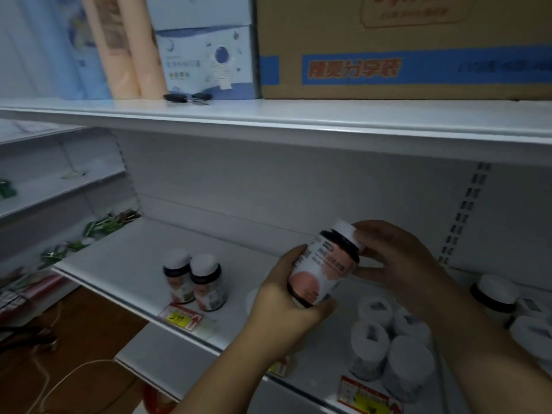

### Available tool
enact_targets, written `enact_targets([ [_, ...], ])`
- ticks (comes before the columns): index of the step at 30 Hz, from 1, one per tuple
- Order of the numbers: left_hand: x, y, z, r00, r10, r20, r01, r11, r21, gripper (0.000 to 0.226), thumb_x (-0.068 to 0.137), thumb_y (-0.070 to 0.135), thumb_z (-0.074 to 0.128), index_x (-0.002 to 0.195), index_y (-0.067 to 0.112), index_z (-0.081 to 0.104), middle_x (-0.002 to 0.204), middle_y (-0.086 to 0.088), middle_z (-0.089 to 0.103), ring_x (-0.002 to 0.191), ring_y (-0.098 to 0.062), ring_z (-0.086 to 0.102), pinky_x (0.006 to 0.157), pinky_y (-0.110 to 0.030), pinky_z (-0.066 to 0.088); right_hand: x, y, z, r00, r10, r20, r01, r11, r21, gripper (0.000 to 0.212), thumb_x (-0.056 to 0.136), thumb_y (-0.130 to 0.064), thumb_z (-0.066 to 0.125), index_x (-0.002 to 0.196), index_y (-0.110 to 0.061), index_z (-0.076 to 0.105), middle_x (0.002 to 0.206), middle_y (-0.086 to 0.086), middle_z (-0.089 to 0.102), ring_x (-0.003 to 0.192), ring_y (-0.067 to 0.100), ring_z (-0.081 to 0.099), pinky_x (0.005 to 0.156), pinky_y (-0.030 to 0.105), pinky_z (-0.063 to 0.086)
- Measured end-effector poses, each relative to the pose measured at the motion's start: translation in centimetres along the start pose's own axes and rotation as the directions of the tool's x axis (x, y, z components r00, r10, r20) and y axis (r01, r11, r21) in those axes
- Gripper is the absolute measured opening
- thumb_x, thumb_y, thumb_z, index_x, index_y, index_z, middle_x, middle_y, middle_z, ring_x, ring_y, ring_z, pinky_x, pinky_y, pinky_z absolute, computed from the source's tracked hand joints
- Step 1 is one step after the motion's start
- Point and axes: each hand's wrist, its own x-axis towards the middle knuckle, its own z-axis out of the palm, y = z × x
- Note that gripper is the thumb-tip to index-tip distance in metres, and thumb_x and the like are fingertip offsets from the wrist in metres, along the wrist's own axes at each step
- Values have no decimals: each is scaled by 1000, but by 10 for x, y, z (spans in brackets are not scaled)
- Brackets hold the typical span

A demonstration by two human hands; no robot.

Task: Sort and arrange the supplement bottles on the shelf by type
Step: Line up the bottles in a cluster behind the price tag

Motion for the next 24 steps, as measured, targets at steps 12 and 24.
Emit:
enact_targets([
  [12, 66, -55, -193, 998, 0, 69, 1, 1000, -20, 66, 69, 55, 64, 127, 58, 34, 129, 21, 52, 115, 5, 51, 96, -18, 42, 88, 3, 179, 980, -194, -35, 187, 971, -149, 9, 78, -11, 69, 80, -20, 68, 77, -9, 72, 74, 4, 68, 67, 25, 58],
  [24, 112, -119, -286, 989, -142, 30, 145, 978, -148, 41, 88, 28, 56, 125, 45, 47, 121, 23, 56, 112, 18, 44, 78, -3, 39, 180, 91, 244, 997, 53, -59, -74, 876, -476, 60, 72, -9, 76, 127, -12, 53, 120, 4, 59, 104, 15, 58, 92, 28, 47],
])
